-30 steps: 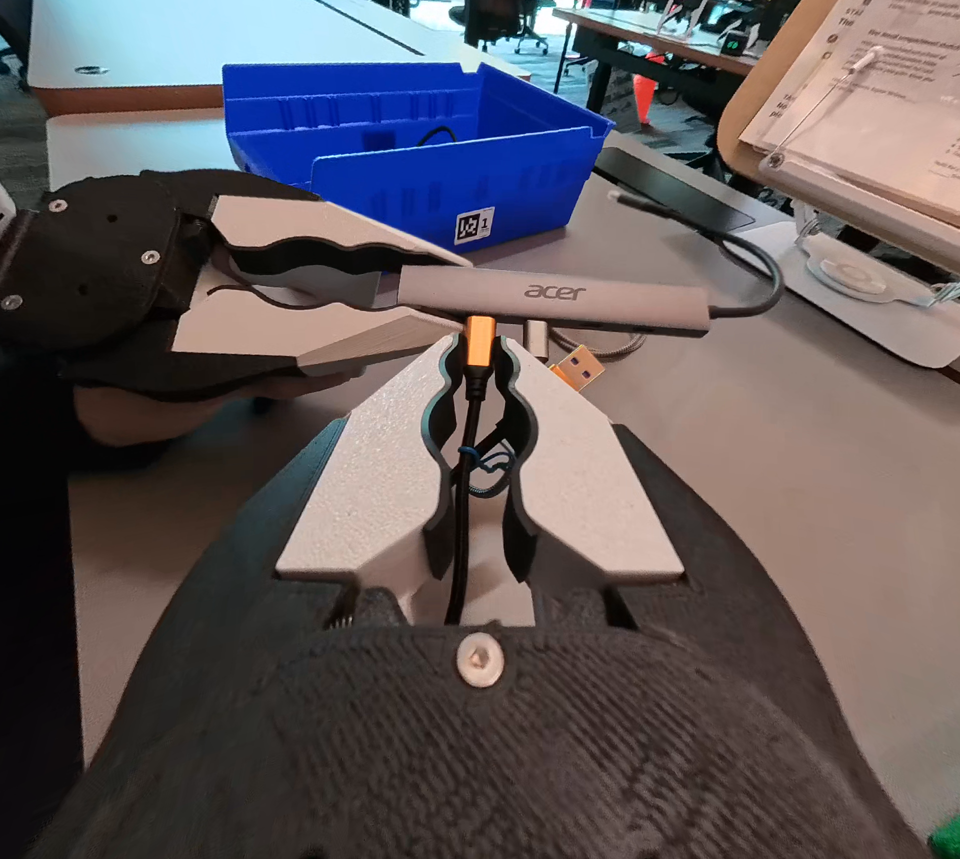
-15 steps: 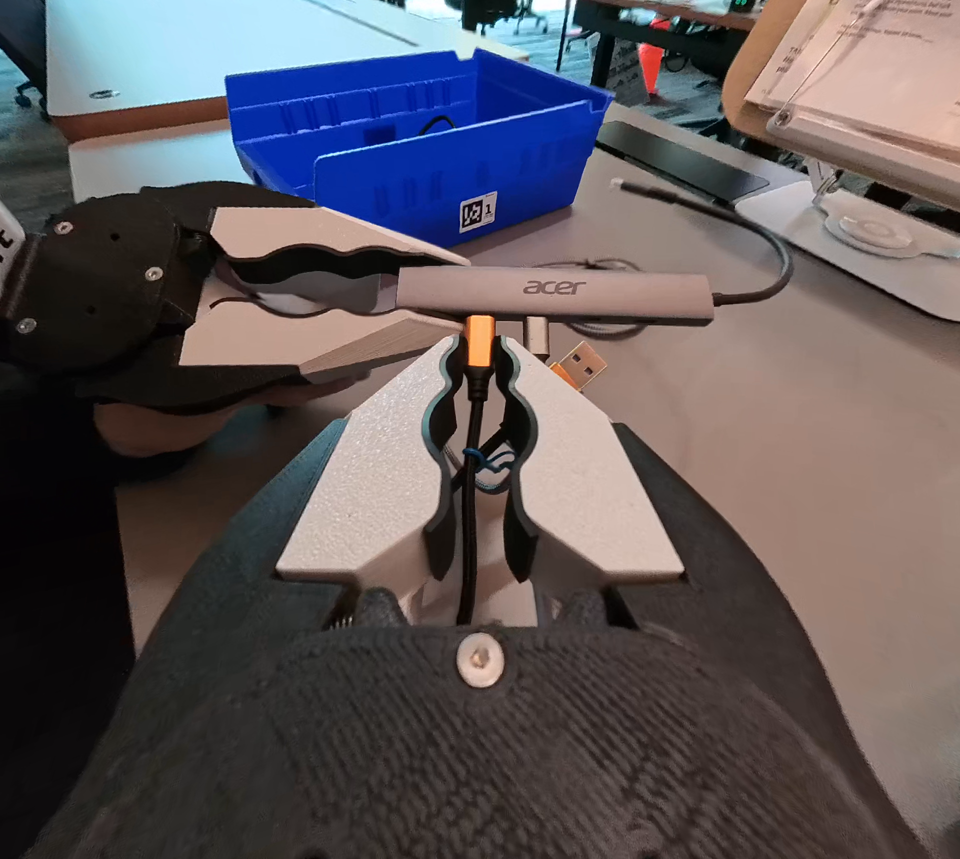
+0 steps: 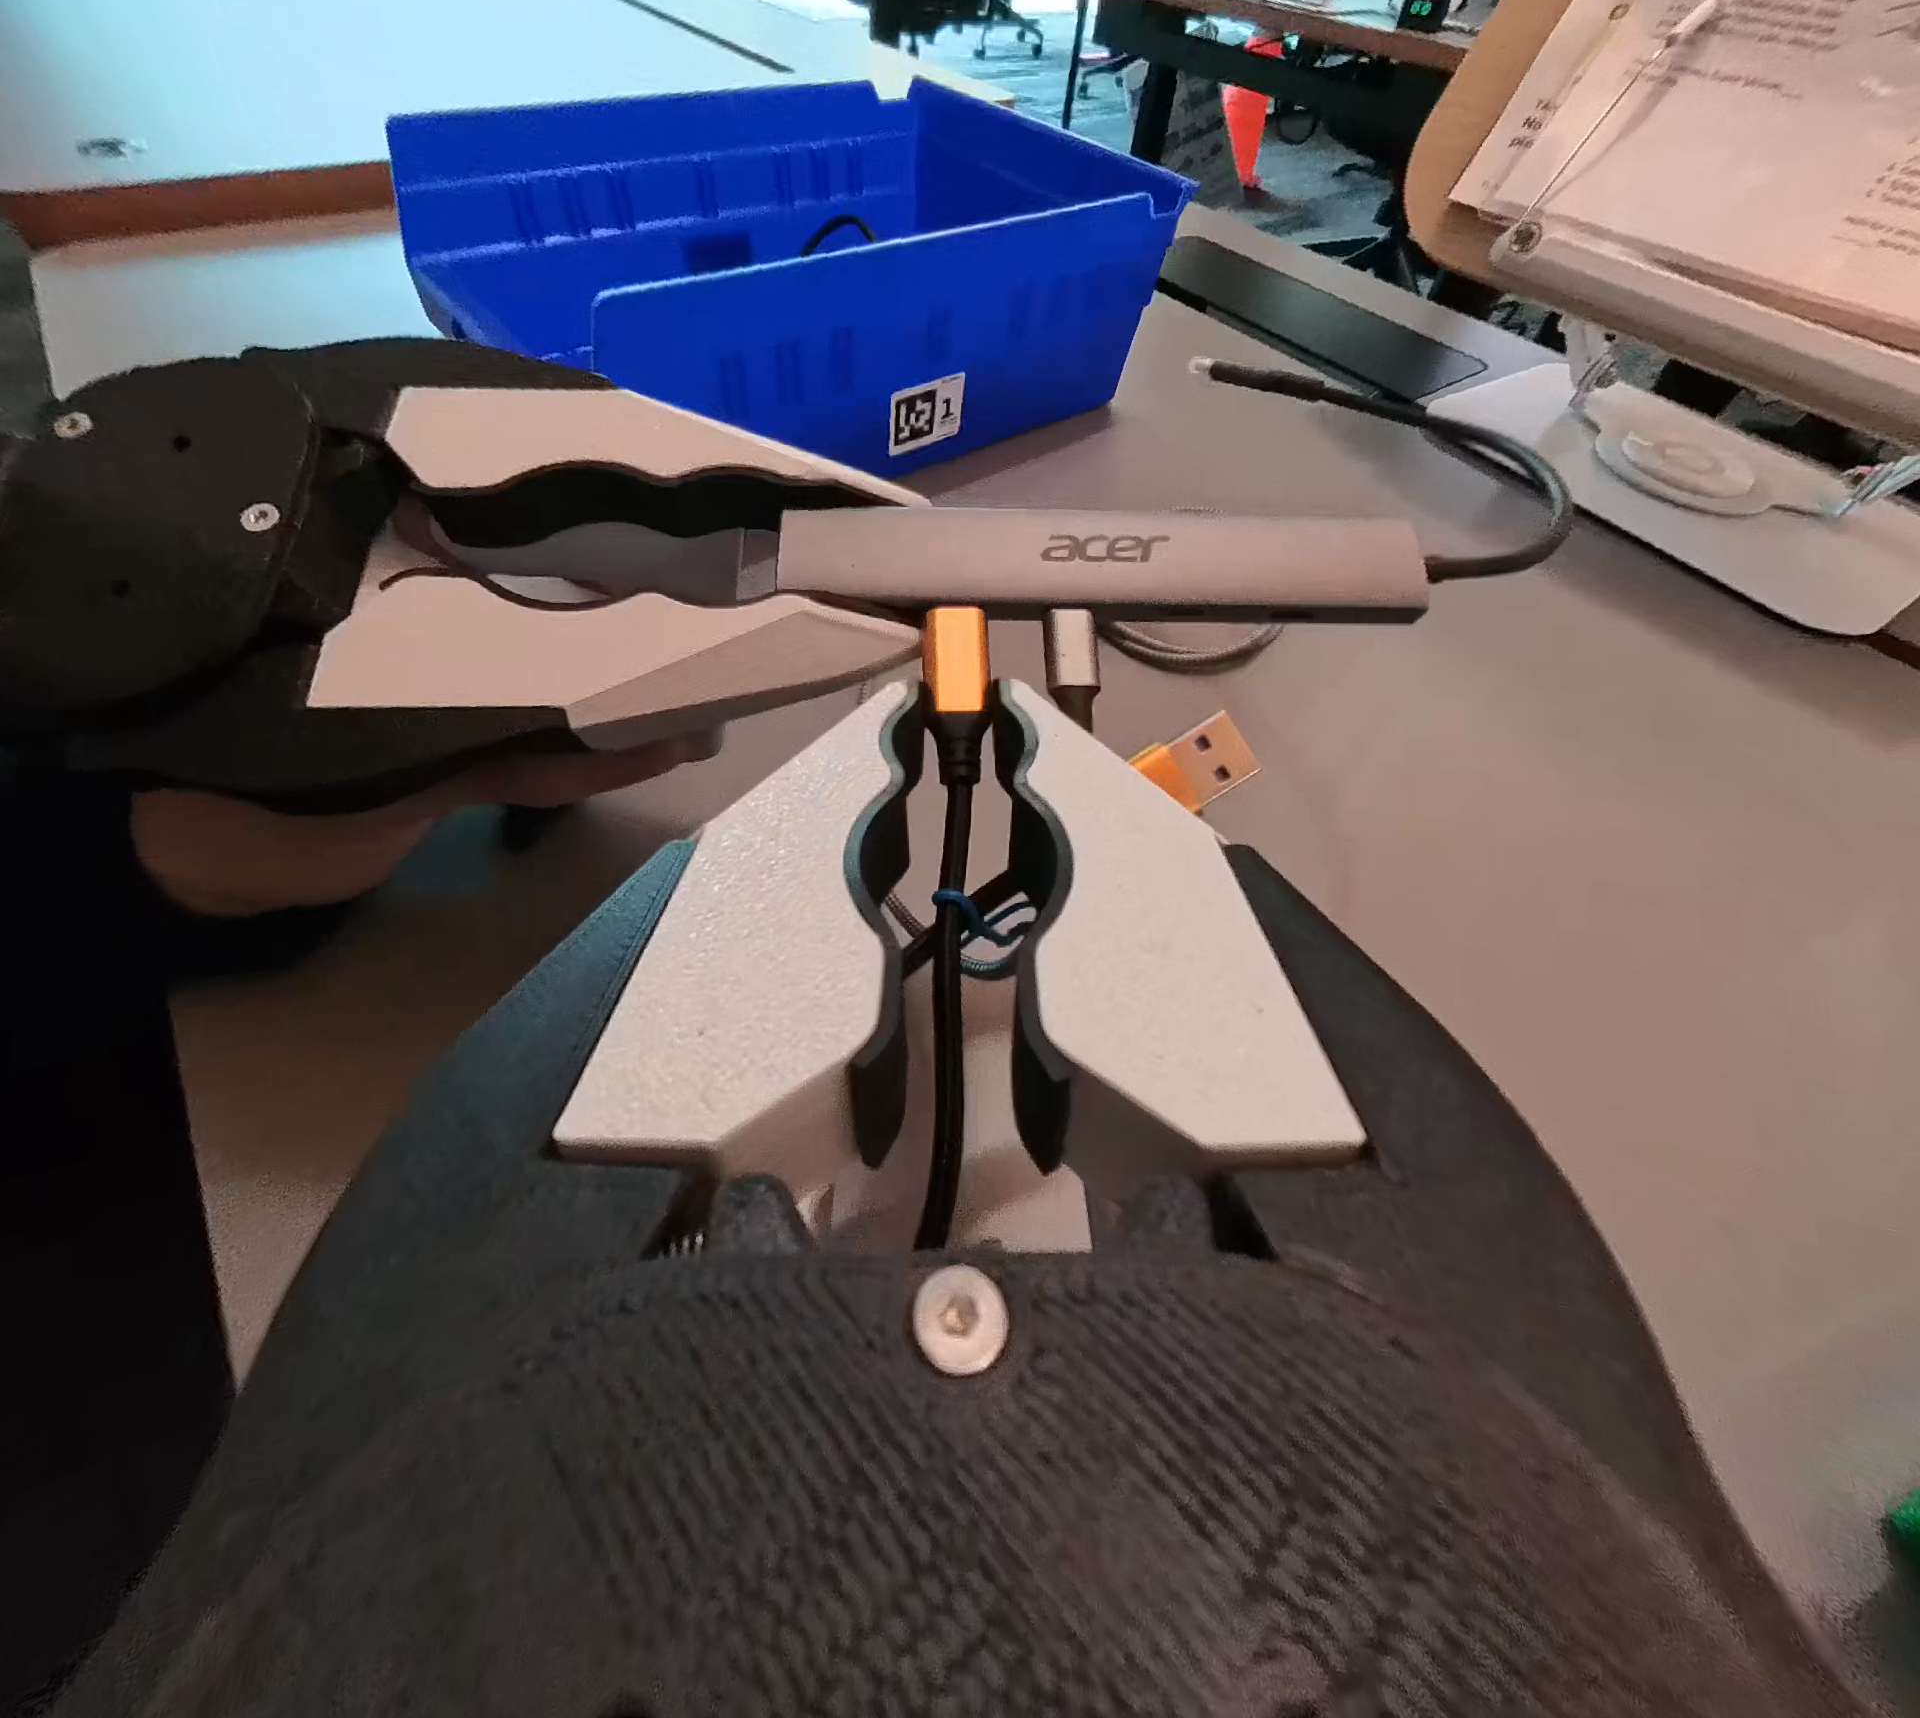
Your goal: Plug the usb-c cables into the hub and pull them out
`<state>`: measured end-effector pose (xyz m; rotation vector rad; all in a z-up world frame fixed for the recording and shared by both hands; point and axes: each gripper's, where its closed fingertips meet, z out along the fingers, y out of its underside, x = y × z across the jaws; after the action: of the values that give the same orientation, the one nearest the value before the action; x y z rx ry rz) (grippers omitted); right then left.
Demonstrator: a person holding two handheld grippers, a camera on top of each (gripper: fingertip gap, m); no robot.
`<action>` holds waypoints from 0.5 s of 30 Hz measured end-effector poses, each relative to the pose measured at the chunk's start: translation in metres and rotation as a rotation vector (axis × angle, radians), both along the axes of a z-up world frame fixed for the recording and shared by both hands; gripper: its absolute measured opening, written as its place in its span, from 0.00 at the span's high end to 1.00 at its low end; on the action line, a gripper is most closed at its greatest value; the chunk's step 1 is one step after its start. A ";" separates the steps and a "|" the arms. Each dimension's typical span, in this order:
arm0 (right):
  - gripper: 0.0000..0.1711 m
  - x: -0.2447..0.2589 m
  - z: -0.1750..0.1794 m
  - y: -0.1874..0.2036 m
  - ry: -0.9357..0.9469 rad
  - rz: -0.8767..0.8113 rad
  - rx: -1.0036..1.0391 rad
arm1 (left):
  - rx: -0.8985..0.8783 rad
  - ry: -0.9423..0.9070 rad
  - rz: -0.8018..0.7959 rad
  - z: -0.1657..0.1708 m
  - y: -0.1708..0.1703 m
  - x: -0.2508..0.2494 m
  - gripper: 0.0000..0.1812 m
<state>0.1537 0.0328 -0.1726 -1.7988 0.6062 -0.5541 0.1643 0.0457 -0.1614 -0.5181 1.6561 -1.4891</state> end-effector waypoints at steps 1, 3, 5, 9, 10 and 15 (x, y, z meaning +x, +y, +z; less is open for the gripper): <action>0.94 0.000 0.001 0.000 -0.019 -0.004 -0.008 | 0.004 -0.002 -0.001 0.000 -0.001 0.000 0.88; 0.94 0.001 0.003 0.001 -0.061 -0.011 -0.030 | -0.009 -0.001 0.000 0.001 0.000 0.000 0.88; 0.94 0.002 0.004 0.002 -0.090 -0.019 -0.043 | -0.011 0.002 0.004 0.001 0.001 0.001 0.88; 0.94 0.002 0.006 0.003 -0.117 -0.024 -0.044 | -0.013 -0.003 0.002 0.002 0.002 0.001 0.88; 0.94 0.002 0.006 0.003 -0.111 -0.017 -0.041 | -0.014 0.000 0.000 0.002 0.002 0.001 0.88; 0.94 -0.001 0.002 0.000 -0.024 0.022 -0.070 | 0.013 0.001 -0.009 0.000 -0.001 0.000 0.88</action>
<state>0.1531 0.0327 -0.1711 -1.8597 0.5562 -0.5881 0.1647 0.0447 -0.1618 -0.5043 1.6700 -1.4839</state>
